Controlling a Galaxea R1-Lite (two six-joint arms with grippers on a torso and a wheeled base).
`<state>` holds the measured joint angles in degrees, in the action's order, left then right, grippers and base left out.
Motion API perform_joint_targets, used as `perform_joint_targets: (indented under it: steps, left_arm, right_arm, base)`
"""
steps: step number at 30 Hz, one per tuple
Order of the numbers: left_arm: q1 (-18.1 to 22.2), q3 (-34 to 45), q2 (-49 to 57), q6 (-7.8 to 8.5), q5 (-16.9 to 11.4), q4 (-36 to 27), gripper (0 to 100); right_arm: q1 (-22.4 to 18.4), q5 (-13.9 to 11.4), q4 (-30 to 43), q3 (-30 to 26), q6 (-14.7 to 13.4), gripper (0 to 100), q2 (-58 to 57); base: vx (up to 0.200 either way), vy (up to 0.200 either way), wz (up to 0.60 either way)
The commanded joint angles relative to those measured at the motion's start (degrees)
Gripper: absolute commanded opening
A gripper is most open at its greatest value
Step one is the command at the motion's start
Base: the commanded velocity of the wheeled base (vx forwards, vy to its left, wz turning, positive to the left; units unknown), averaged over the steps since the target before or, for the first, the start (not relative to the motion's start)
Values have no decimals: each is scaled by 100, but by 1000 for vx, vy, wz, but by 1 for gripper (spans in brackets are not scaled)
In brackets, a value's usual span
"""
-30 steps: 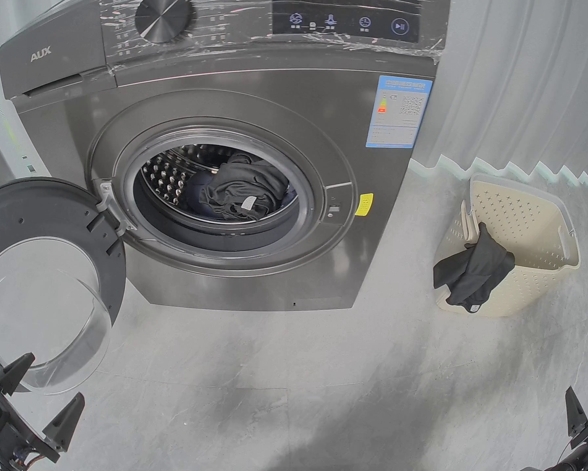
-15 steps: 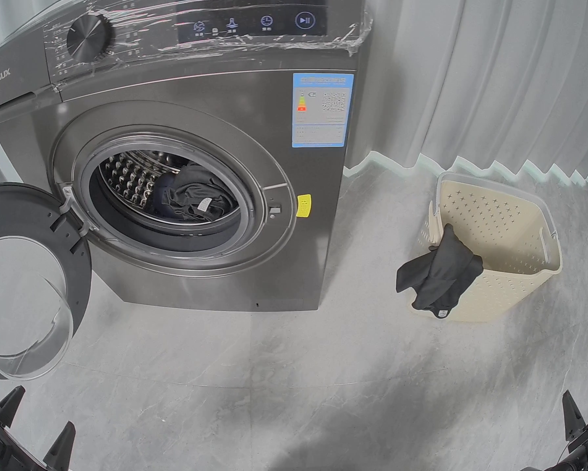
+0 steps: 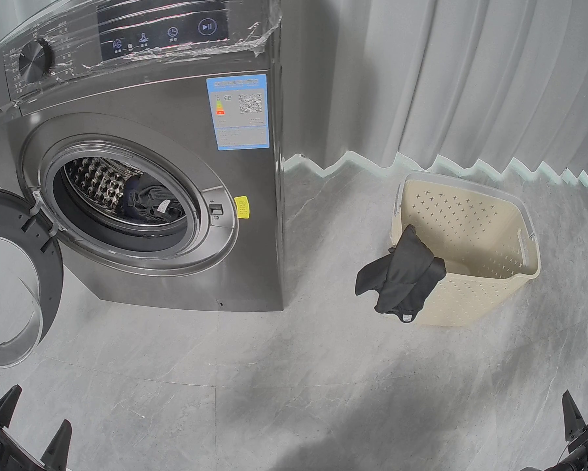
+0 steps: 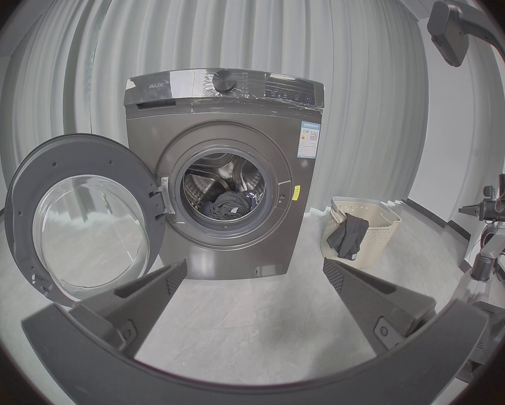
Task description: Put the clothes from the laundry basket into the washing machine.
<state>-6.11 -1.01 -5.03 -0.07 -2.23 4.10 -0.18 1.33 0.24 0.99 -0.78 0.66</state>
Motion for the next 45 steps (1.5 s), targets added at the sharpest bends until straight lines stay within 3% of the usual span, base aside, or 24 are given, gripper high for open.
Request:
perform_joint_targets:
  steps: [1,5,26,38,45]
  left_arm:
    - [-4,101,-33,34,3,-5,100]
    - [-4,101,-33,95,3,-5,100]
    - [-4,101,-33,7,3,-5,100]
    - [-4,101,-33,7,3,-5,100]
    - [-4,101,-33,25,3,-5,100]
  right_arm:
    - [1,-1,2,-99,8,100,-66]
    - [1,-1,2,-99,-1,100,-66]
    - [-8,-1,2,-99,-1,100,-66]
    - [1,-1,2,-99,-1,100,-66]
    - [1,-1,2,-99,-1,100,-66]
  base:
    - [0,0,0]
    - [0,0,0]
    - [0,-200,0]
    - [0,0,0]
    - [0,-200,0]
